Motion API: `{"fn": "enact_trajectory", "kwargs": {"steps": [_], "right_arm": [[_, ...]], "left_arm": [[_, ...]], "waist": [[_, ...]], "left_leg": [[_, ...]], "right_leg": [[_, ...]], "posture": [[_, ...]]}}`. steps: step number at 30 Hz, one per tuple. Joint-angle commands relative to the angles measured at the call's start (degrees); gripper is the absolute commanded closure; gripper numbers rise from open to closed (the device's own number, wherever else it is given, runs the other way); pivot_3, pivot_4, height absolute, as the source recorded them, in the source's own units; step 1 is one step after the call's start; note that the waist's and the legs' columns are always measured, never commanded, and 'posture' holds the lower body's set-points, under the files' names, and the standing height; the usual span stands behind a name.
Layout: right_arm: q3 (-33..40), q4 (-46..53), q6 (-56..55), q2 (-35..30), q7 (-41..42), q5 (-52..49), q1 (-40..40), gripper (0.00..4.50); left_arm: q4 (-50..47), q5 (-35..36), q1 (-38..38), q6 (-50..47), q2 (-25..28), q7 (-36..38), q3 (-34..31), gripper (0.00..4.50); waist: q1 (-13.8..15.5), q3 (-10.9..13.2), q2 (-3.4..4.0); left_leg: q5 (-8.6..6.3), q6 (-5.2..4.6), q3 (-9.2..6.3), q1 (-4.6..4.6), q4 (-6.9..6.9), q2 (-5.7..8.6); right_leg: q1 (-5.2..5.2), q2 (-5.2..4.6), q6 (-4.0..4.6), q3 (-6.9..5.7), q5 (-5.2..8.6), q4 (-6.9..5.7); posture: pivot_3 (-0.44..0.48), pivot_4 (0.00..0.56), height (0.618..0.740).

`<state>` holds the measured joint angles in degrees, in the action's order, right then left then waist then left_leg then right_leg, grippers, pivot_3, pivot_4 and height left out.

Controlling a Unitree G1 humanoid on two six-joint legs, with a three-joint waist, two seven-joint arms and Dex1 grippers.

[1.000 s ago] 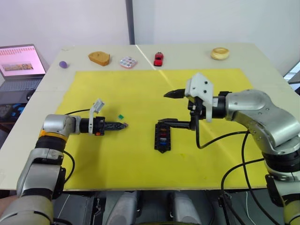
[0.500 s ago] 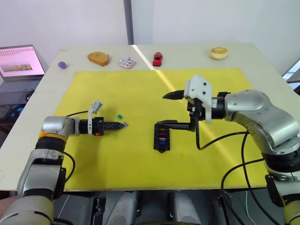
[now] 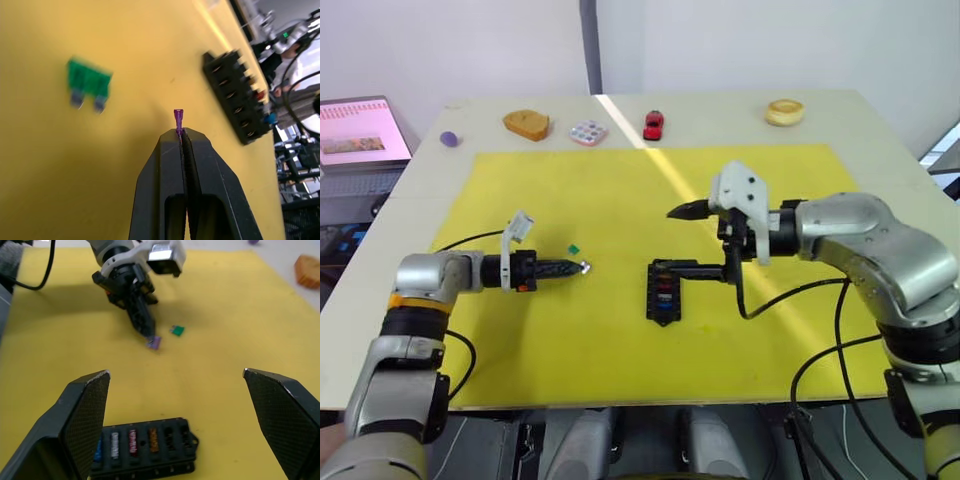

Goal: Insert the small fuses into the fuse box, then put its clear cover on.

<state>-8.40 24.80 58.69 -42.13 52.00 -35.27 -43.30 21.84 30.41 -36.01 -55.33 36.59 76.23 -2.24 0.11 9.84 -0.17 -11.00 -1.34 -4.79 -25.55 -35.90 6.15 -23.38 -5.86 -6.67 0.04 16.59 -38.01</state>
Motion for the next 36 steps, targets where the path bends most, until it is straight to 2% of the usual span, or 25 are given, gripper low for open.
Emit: {"fn": "enact_trajectory", "kwargs": {"steps": [1,5,11,15,17,36], "right_arm": [[5.6,-2.9,17.8,2.3,-1.4,-10.7,-7.0,0.00],[11.1,-9.3,27.7,5.2,-2.7,-16.6,-14.1,0.00],[12.9,-14.7,30.4,6.2,-3.9,-18.2,-19.5,0.00],[13.4,-14.7,31.6,7.6,-4.6,-19.8,-20.9,1.13],[13.9,-15.0,32.2,8.2,-5.2,-20.3,-21.4,2.18],[16.1,-16.4,33.8,10.5,-11.5,-27.4,-22.4,2.18]], "left_arm": [[-14.1,8.1,-0.3,-1.1,-0.3,-1.5,-6.6,4.47],[-24.2,13.6,-0.6,-3.0,-0.8,-3.6,-8.0,4.47],[-31.9,20.6,-3.0,-3.9,-3.2,-8.5,-8.8,4.47],[-33.3,23.4,-4.1,-4.1,-4.3,-11.6,-8.9,4.50],[-33.3,23.8,-4.2,-3.7,-4.2,-12.2,-8.6,4.50],[-32.2,24.9,-5.1,-2.2,-3.7,-13.3,-7.3,4.50]], "waist": [[0.1,0.0,0.01],[0.2,0.0,0.01],[0.2,0.0,0.00],[0.0,0.0,0.01],[-0.3,0.0,0.01],[-0.8,0.0,0.01]], "left_leg": [[0.00,0.00,0.00,-0.01,0.00,0.00],[-0.01,-0.01,-0.01,0.00,0.00,0.03],[-0.01,-0.01,0.01,0.02,0.00,0.04],[0.00,0.00,0.02,0.04,0.04,0.03],[0.01,0.01,0.03,0.02,0.04,0.03],[0.02,0.02,0.02,0.03,0.07,0.04]], "right_leg": [[0.00,0.00,0.00,0.00,0.00,0.00],[0.04,-0.02,0.00,0.00,0.00,0.04],[0.06,-0.02,0.00,-0.01,0.00,0.05],[0.04,0.00,0.00,-0.01,0.00,0.03],[0.02,0.00,0.00,-0.01,0.00,0.02],[0.02,0.01,0.00,-0.01,0.00,0.02]], "posture": [[0.000,0.150,0.740],[0.000,0.150,0.740],[0.000,0.150,0.740],[0.000,0.150,0.740],[0.000,0.150,0.740],[0.000,0.150,0.740]]}}
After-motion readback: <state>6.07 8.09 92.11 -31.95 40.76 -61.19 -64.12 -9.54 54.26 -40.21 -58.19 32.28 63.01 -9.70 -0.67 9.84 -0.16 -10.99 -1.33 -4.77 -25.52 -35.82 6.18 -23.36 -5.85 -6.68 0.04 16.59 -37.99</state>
